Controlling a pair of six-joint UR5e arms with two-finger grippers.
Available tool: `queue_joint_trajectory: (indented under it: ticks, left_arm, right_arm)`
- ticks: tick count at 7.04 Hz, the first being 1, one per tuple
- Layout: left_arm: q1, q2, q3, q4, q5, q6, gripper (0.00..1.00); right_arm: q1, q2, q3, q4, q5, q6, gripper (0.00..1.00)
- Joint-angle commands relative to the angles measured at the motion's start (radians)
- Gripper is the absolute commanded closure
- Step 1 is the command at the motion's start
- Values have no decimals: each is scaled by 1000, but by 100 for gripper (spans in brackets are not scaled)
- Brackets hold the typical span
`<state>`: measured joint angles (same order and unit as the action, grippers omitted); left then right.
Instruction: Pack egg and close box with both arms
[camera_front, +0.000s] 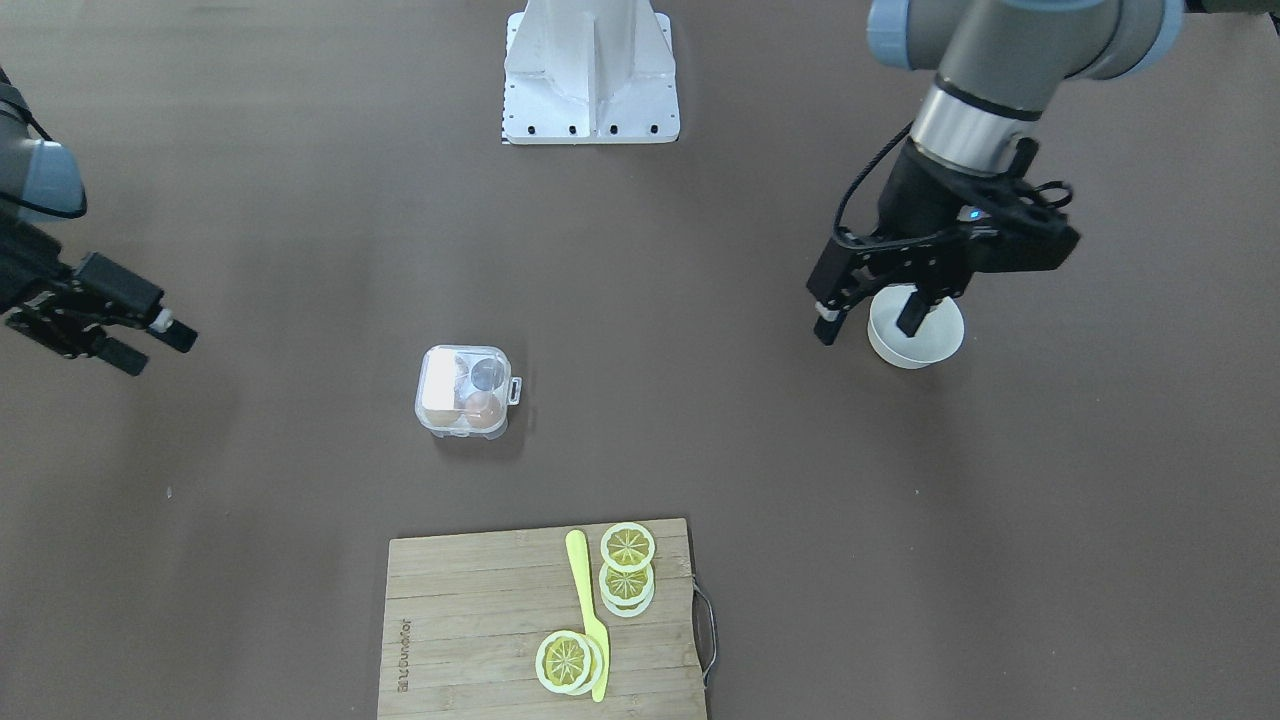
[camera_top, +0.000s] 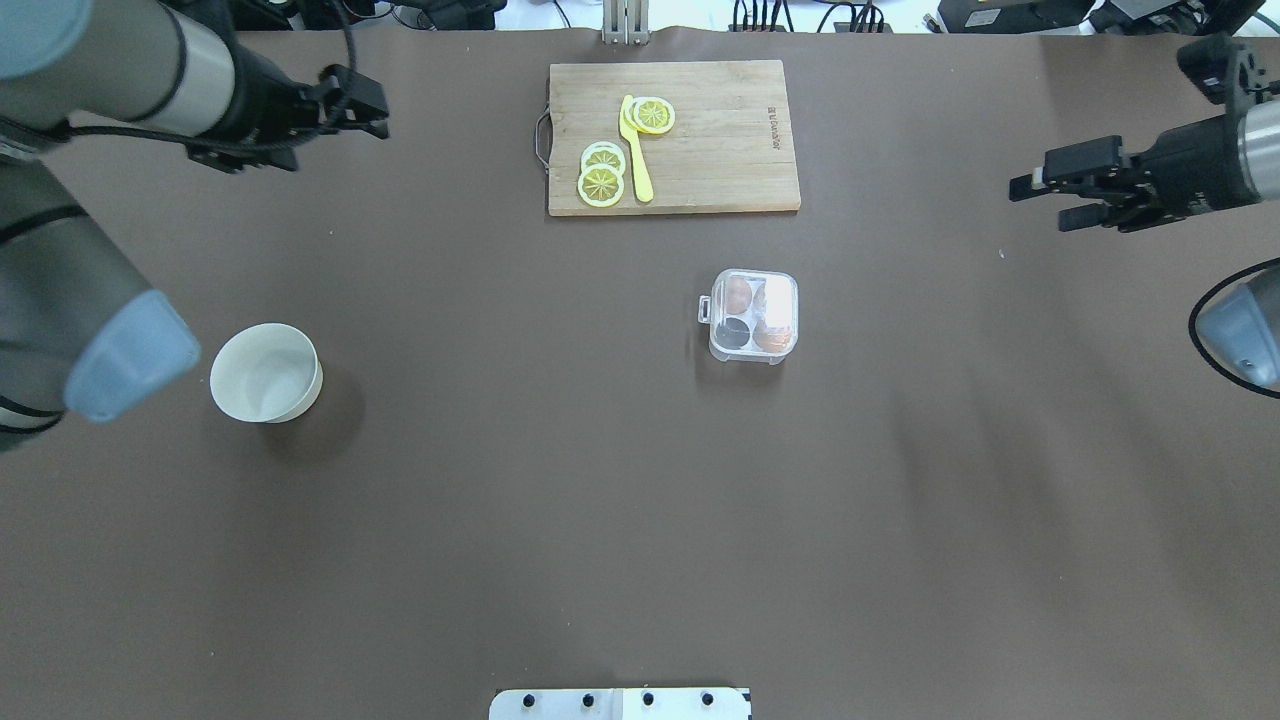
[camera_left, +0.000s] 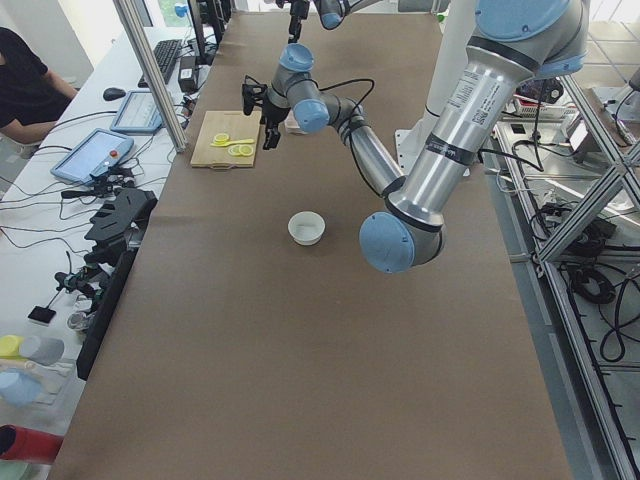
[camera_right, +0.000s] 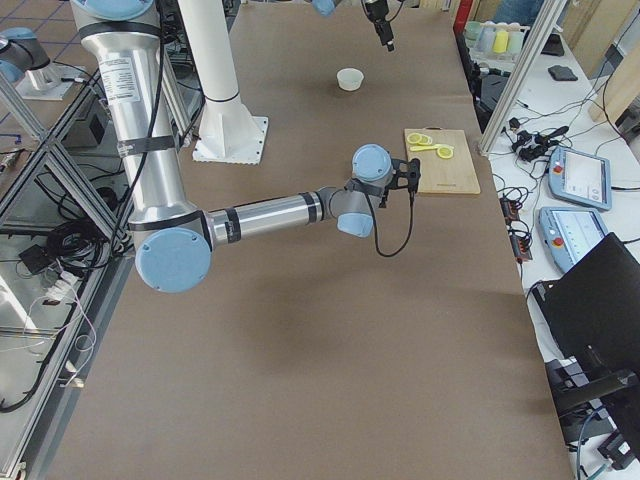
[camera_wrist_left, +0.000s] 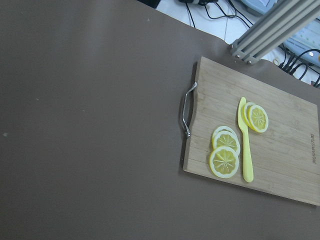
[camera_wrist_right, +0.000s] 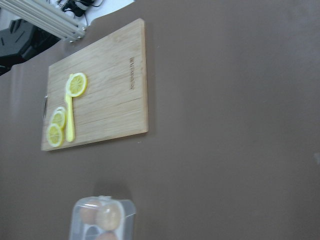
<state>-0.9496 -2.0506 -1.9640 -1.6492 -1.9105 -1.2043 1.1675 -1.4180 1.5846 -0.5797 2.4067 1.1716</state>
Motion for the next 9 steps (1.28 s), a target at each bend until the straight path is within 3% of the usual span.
queue_joint_trajectory:
  ticks: [1, 3, 4, 5, 7, 9]
  left_arm:
    - [-192, 27, -82, 312, -22, 420, 1]
    - [-373, 117, -55, 437, -213, 824, 1]
    - [-409, 213, -41, 430, -269, 872, 1]
    - [-411, 330, -27, 430, -263, 1038, 1]
    - [-501, 375, 103, 421, -272, 1222, 1]
    - [-540, 461, 131, 344, -277, 1221, 1]
  right_arm:
    - [121, -62, 3, -414, -103, -679, 0]
    - [200, -76, 14, -730, -129, -1043, 0]
    - [230, -75, 11, -881, -150, -1207, 0]
    - [242, -64, 15, -1030, -226, -1350, 0]
    - [294, -84, 8, -1158, -213, -1417, 0]
    - [339, -165, 6, -1140, -36, -1406, 0]
